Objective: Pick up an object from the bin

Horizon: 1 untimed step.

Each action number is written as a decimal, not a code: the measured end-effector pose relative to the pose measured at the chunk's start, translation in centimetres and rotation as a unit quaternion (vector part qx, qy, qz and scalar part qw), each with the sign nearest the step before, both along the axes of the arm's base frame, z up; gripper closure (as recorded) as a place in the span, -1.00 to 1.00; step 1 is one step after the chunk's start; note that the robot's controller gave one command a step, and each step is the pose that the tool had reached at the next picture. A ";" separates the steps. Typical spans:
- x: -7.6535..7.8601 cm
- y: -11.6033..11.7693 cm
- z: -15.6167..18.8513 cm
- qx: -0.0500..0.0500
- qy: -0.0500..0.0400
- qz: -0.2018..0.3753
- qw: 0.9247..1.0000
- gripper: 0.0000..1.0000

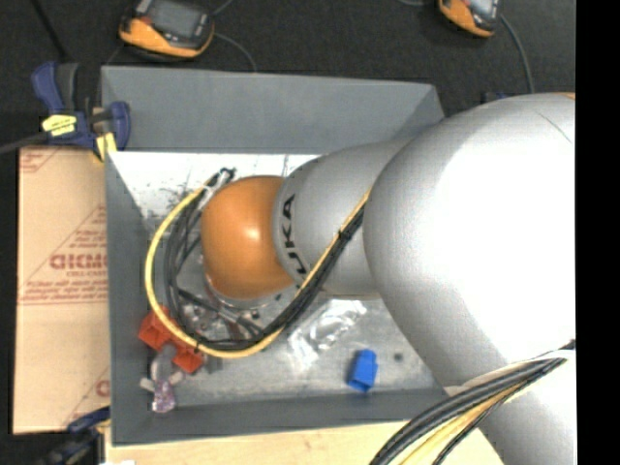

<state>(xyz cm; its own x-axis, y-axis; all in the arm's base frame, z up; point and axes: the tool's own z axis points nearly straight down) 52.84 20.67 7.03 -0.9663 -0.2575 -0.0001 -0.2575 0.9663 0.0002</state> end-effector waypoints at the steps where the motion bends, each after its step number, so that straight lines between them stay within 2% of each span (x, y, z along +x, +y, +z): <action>1: 4.6 -1.9 11.5 0.002 -0.007 -0.046 0.999 1.00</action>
Offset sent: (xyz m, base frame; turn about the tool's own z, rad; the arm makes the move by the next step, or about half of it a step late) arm 0.0418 -0.0186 0.1088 0.0939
